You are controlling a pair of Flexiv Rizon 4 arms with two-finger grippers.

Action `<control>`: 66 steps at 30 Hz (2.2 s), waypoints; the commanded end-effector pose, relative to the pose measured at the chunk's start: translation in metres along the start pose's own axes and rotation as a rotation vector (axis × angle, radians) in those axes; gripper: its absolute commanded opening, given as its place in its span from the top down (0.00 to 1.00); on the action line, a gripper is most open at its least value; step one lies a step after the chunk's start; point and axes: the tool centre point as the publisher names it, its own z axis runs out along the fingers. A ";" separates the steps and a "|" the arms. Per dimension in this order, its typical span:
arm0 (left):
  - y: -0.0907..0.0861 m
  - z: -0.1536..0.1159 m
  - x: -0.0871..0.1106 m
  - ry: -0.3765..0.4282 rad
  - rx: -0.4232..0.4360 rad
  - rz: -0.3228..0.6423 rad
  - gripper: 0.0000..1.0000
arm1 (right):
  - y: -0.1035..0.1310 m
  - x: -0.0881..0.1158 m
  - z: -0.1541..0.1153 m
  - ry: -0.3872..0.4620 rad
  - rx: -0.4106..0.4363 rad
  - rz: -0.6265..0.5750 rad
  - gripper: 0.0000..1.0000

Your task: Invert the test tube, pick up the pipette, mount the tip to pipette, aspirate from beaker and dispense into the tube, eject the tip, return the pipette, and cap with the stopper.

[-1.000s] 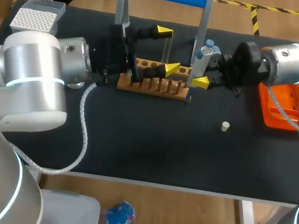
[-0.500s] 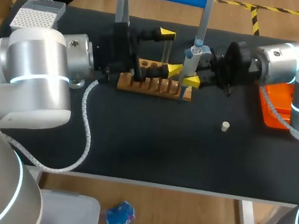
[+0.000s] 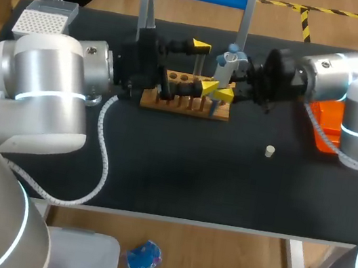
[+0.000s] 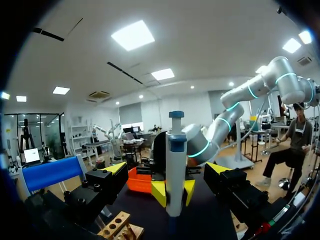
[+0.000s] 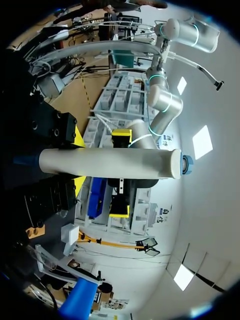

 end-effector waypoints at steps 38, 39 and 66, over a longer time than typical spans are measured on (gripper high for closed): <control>0.015 0.008 0.001 -0.006 -0.050 -0.032 0.16 | -0.011 -0.014 0.024 -0.020 -0.017 0.015 1.00; 0.016 0.008 0.001 -0.006 -0.050 -0.032 0.30 | -0.011 -0.013 0.024 -0.021 -0.017 0.016 1.00; 0.016 0.007 -0.001 -0.020 -0.050 -0.030 0.73 | -0.012 -0.012 0.025 -0.036 -0.030 0.013 1.00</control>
